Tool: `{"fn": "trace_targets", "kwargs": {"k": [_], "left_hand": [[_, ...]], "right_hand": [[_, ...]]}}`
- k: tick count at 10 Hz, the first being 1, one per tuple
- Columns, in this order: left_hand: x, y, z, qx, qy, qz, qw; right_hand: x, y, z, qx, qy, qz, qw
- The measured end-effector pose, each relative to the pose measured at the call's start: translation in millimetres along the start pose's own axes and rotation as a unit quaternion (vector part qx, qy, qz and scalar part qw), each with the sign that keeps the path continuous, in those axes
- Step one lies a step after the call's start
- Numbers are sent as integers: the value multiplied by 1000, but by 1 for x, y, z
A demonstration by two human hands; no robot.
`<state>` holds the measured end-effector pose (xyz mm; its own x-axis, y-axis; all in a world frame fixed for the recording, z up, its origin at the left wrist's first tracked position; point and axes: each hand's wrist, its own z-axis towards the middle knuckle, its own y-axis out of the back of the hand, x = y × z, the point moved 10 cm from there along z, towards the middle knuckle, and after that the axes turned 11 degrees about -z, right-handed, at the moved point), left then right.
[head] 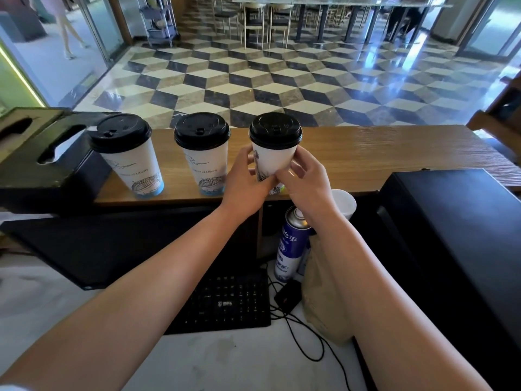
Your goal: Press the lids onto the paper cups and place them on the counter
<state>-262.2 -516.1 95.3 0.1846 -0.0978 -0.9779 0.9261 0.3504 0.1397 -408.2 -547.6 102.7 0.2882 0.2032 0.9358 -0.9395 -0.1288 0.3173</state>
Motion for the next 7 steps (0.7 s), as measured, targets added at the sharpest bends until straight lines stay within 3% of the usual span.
{"fn": "trace_targets", "kwargs": {"k": [5, 7], "left_hand": [[-3, 0, -2, -15, -13, 5, 1000], [-6, 10, -16, -48, 6, 31, 998]], "right_hand": [[0, 3, 0, -5, -5, 13, 1000], [-3, 14, -14, -56, -47, -53, 996]]}}
